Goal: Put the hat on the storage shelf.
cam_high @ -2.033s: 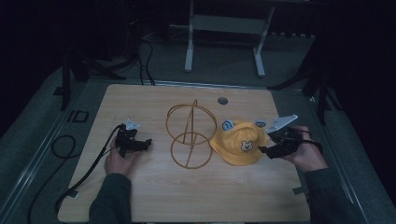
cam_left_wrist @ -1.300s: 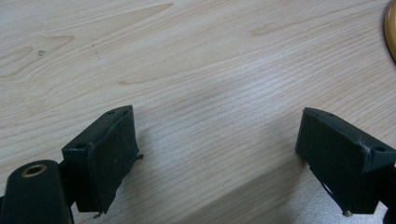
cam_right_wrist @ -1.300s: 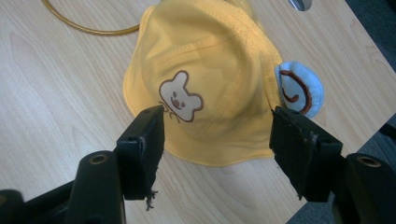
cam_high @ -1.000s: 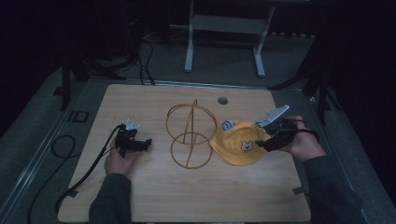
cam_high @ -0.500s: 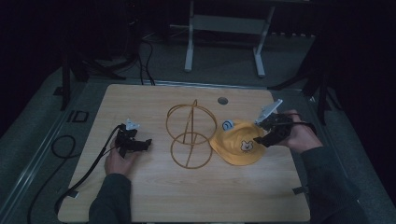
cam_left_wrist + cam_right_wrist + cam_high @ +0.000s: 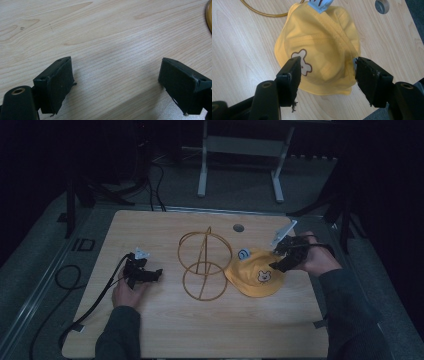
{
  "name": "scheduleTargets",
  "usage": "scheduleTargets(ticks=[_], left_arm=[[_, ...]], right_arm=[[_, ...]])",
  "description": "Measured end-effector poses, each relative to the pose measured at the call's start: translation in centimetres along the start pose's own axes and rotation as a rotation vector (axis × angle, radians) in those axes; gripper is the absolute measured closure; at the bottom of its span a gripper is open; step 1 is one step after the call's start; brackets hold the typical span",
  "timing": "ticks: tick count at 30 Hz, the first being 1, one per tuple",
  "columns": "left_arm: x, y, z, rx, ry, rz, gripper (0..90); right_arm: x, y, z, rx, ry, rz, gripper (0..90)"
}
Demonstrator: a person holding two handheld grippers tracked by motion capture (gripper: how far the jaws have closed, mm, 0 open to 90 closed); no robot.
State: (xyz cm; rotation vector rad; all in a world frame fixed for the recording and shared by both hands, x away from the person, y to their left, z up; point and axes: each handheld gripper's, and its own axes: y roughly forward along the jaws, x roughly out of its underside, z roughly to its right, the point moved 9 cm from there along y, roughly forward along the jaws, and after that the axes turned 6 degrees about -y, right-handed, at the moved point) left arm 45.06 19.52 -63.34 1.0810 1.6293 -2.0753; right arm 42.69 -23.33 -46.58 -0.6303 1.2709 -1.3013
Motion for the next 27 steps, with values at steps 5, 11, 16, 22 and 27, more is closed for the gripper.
scheduleTargets(ticks=[5, 11, 16, 22, 27], left_arm=[[0.0, 0.0, 0.0, 0.001, -0.001, 0.002, 12.5], [0.0, 0.0, 0.0, 0.001, -0.001, 0.002, 12.4], [0.0, 0.0, 0.0, 0.000, -0.001, 0.003, 12.5], [0.0, 0.0, 0.0, 0.000, 0.000, 0.003, 12.5], [0.0, 0.0, 0.0, 0.000, 0.001, 0.003, 12.5]], right_arm=[[-0.6, 0.4, 0.5, -0.006, -0.015, -0.004, 36.9], [-1.1, 1.1, 1.2, -0.005, -0.010, -0.022, 31.0], [-1.5, 1.6, 1.3, -0.011, -0.009, -0.036, 29.0], [-1.9, 2.3, 1.2, -0.029, -0.012, -0.056, 28.4], [-2.3, 2.8, 1.5, -0.046, 0.002, -0.062, 28.4]])
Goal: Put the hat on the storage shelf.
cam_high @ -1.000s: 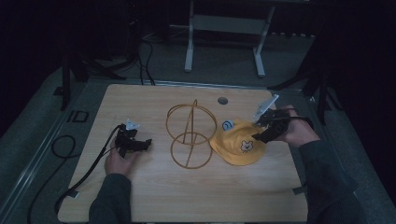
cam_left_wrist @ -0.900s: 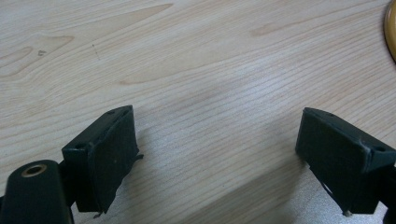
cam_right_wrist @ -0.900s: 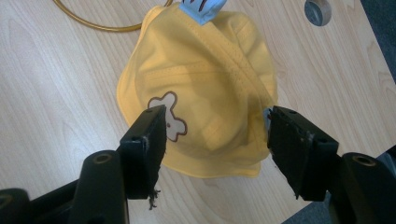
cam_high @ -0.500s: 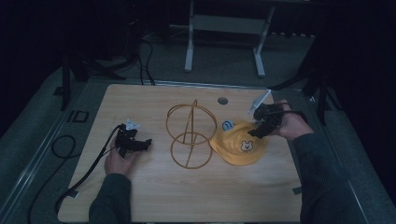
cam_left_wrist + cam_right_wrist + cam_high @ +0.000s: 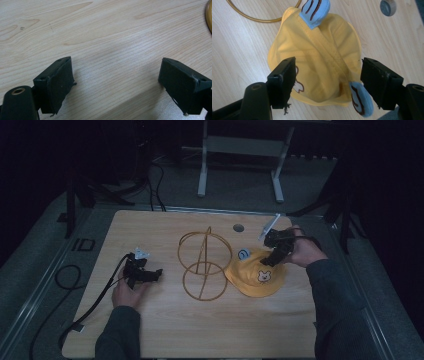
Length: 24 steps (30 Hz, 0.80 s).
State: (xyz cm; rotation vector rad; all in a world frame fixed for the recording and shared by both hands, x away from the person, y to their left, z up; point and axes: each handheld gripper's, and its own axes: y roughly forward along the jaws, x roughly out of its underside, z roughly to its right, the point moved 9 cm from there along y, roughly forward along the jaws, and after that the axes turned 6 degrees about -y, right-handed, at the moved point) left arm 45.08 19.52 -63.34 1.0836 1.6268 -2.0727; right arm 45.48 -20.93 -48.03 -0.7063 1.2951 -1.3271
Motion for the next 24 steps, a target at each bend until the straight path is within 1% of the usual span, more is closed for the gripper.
scheduleTargets(ticks=[4, 6, 7, 8, 10, 11, 15, 17, 19, 24], left_arm=[[0.0, 0.0, 0.0, 0.000, 0.000, 0.000, 12.5], [0.0, 0.0, 0.0, 0.000, 0.000, 0.000, 12.5], [0.0, 0.0, 0.0, 0.000, 0.000, 0.000, 12.5], [0.0, 0.0, 0.0, 0.000, 0.001, -0.001, 12.5], [0.0, 0.0, 0.0, 0.000, 0.001, -0.001, 12.5], [0.0, 0.0, 0.0, 0.000, 0.002, -0.001, 12.5], [0.0, 0.0, 0.0, 0.000, 0.001, -0.002, 12.5], [0.0, 0.0, 0.0, 0.000, 0.002, -0.002, 12.5], [0.0, 0.0, 0.0, 0.000, 0.001, -0.002, 12.5], [0.0, 0.0, 0.0, 0.000, 0.000, -0.002, 12.5]], right_arm=[[-0.2, 0.8, 0.3, -0.012, 0.011, -0.014, 28.9], [-0.2, 0.8, 0.3, -0.012, 0.011, -0.014, 28.9], [-0.1, 1.5, 0.4, -0.029, 0.001, -0.037, 31.3], [-0.1, 1.7, 0.4, -0.038, -0.007, -0.047, 31.5], [-0.2, 2.0, 0.5, -0.045, -0.015, -0.067, 35.9], [-0.2, 2.2, 0.5, -0.056, -0.018, -0.069, 36.1], [-0.4, 2.9, 0.7, -0.066, -0.035, -0.102, 39.1], [-0.4, 3.0, 0.7, -0.075, -0.038, -0.107, 40.8], [-0.2, 3.7, 0.8, -0.093, -0.054, -0.136, 41.7], [-0.2, 4.3, 0.8, -0.124, -0.066, -0.150, 44.0]])
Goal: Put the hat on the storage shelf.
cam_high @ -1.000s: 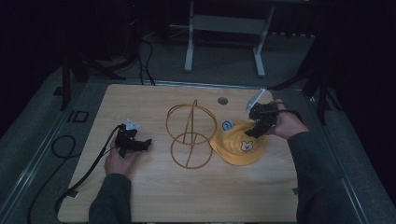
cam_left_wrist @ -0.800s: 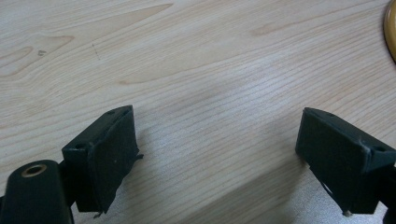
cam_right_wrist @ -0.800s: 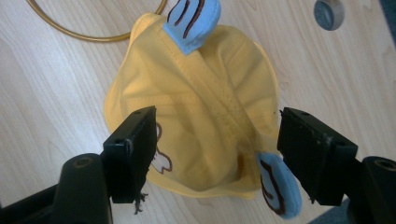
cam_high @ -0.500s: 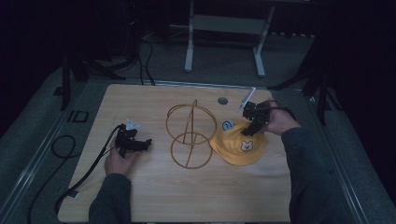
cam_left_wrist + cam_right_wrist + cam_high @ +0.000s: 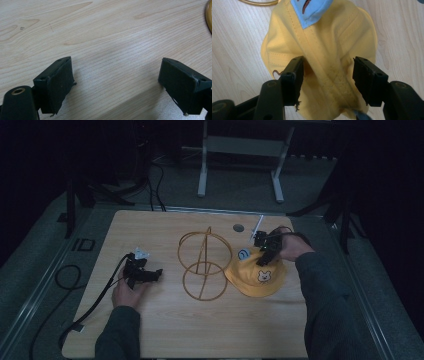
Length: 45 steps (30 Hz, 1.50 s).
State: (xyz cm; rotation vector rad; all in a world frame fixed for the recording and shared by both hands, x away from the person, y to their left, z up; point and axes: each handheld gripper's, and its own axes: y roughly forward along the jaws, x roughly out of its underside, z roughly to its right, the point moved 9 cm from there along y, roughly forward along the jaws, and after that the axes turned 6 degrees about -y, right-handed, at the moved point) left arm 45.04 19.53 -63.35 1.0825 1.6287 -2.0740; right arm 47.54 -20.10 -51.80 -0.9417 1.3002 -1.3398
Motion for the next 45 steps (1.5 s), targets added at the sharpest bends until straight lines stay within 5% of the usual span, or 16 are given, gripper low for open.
scheduleTargets(ticks=[17, 45], left_arm=[[0.0, 0.0, 0.0, 0.001, 0.003, 0.000, 12.6], [0.1, -0.1, 0.0, 0.002, 0.004, -0.001, 12.6]], right_arm=[[0.3, -0.6, -0.4, -0.086, -0.067, -0.041, 71.6], [1.4, -6.4, -1.6, -0.064, -0.058, 0.012, 74.7]])
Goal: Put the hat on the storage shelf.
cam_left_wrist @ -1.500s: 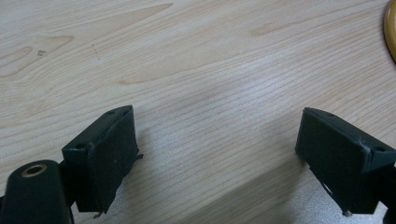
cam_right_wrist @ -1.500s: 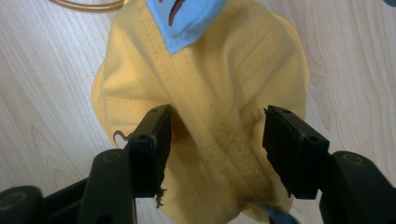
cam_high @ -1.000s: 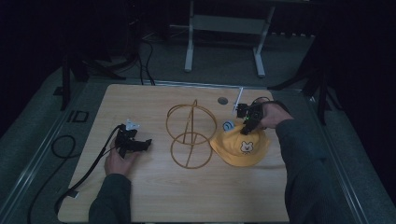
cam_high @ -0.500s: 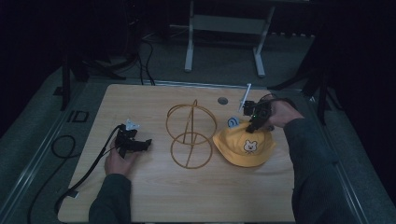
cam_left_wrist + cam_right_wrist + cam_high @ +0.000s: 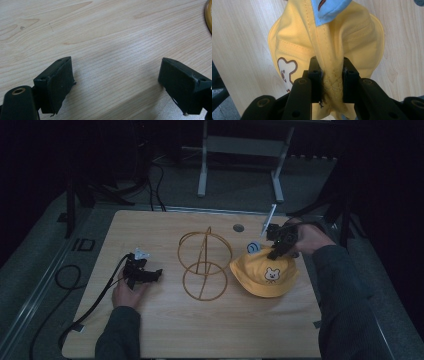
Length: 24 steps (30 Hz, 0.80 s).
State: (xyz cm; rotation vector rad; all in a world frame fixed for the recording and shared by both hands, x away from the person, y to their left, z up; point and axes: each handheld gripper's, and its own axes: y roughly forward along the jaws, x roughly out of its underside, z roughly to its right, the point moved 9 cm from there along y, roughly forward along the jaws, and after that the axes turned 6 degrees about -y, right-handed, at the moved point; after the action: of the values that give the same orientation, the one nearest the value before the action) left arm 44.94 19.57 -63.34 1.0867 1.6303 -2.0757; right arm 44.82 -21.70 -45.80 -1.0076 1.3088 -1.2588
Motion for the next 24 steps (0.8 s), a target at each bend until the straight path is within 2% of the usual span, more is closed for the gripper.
scheduleTargets(ticks=[24], left_arm=[[0.0, 0.0, 0.0, 0.000, 0.000, 0.001, 12.6]], right_arm=[[0.1, -4.5, -0.8, 0.020, 0.006, 0.061, 75.1]])
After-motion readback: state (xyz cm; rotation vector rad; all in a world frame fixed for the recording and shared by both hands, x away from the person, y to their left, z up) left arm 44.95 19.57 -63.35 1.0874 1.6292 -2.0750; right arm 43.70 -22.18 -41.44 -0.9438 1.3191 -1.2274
